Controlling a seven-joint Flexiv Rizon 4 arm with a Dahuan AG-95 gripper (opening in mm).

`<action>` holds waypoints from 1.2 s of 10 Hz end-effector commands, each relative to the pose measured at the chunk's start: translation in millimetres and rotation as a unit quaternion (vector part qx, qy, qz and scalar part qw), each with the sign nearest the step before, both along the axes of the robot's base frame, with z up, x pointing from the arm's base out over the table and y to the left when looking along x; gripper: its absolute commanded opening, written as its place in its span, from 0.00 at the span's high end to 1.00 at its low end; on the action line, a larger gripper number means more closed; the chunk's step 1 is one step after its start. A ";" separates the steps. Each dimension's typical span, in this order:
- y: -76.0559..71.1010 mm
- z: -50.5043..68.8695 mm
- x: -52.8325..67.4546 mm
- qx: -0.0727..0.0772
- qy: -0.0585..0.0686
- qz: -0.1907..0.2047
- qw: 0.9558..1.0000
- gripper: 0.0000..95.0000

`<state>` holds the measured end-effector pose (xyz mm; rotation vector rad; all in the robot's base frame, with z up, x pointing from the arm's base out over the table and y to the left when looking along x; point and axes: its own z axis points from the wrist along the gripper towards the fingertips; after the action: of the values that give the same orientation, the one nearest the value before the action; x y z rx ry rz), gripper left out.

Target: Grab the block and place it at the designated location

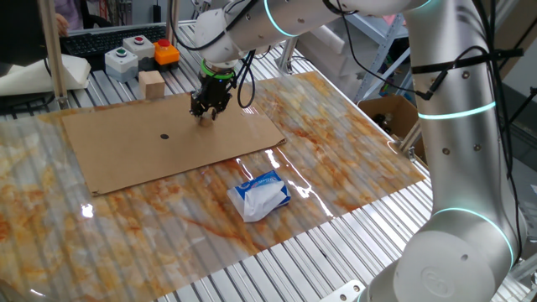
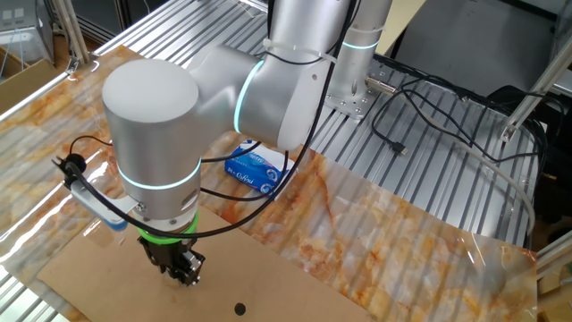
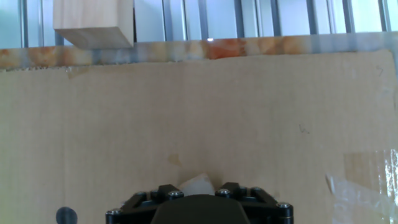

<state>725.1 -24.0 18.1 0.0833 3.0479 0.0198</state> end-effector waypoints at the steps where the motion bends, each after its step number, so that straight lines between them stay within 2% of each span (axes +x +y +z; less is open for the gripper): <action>1: -0.2 -0.2 -1.0 0.000 0.000 0.002 1.000 1.00; 8: 5.0 3.0 -2.4 0.002 -0.003 0.001 1.000 1.00; 12: 15.2 7.5 -5.3 0.004 -0.001 0.000 1.000 1.00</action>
<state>719.6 -7.1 26.3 0.0879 3.0479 0.0341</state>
